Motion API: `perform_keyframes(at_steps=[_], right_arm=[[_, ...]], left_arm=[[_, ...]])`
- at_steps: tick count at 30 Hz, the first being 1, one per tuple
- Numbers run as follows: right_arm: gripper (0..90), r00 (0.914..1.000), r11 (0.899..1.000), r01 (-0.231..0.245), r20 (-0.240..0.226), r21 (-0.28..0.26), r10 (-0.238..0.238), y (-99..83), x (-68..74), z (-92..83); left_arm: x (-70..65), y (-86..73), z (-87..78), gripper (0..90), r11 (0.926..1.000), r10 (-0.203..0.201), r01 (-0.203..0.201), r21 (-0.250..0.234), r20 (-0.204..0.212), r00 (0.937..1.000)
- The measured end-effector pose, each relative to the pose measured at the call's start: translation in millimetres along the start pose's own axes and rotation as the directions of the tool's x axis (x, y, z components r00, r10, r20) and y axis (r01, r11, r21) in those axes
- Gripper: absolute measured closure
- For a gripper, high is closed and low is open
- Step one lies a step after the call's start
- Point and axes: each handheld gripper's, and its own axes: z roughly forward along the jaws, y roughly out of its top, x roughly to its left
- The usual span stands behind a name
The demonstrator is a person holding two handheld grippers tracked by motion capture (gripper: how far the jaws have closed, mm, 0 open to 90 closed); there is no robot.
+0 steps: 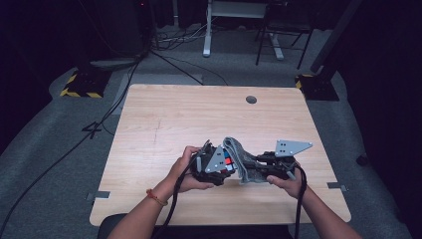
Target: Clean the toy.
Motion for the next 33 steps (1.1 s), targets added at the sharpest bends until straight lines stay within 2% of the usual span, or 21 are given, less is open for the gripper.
perform_keyframes(at_steps=[2,6,9,13,17,20,23,27,30,33], right_arm=[[78.1,1.0,1.0,0.007,0.001,-0.004,-0.007,0.8,1.6,-0.4],[77.9,0.9989,1.0,0.024,0.04,0.011,-0.024,1.7,2.4,-0.2],[77.7,0.9972,0.999,0.022,0.07,0.043,-0.025,-1.2,-0.2,2.4],[77.6,0.9959,0.996,0.012,0.089,0.089,-0.02,-6.8,-4.2,9.1],[77.6,0.9949,0.991,0.002,0.1,0.134,-0.016,-11.4,-7.4,13.7],[77.7,0.996,0.993,-0.002,0.089,0.116,-0.008,-10.7,-7.2,12.7],[77.7,0.997,0.996,0.006,0.076,0.084,-0.013,-7.1,-3.8,9.1],[77.7,0.9958,0.997,0.031,0.084,0.071,-0.037,-2.8,3.3,7.1],[77.7,0.9969,0.999,0.027,0.072,0.042,-0.03,-0.5,4.4,4.1],[77.6,0.9957,0.998,0.043,0.081,0.041,-0.046,1.9,6.5,2.4]], left_arm=[[0.4,0.1,-0.5,32.7,1.0,-0.006,0.006,-0.007,0.005,1.0],[2.9,1.0,-3.6,33.0,0.9995,-0.019,0.019,-0.023,0.005,0.9998],[3.9,2.4,-7.6,33.1,0.9987,-0.024,0.025,-0.045,0.011,0.9996],[4.6,3.5,-11.0,33.1,0.9979,-0.028,0.029,-0.057,0.012,0.9995],[7.4,4.0,-16.4,33.2,0.9953,-0.036,0.038,-0.089,0.016,0.9992],[7.8,2.7,-17.4,33.1,0.9952,-0.035,0.037,-0.091,0.015,0.9993],[7.7,-1.3,-11.8,33.1,0.9976,-0.03,0.031,-0.062,0.006,0.9995],[7.6,-4.0,-6.7,33.1,0.9984,-0.033,0.034,-0.045,0.022,0.9992],[6.4,-4.8,-3.5,33.1,0.9984,-0.039,0.04,-0.039,0.032,0.9987],[2.3,-4.2,1.4,33.1,0.9994,-0.026,0.027,-0.023,0.039,0.9989]])
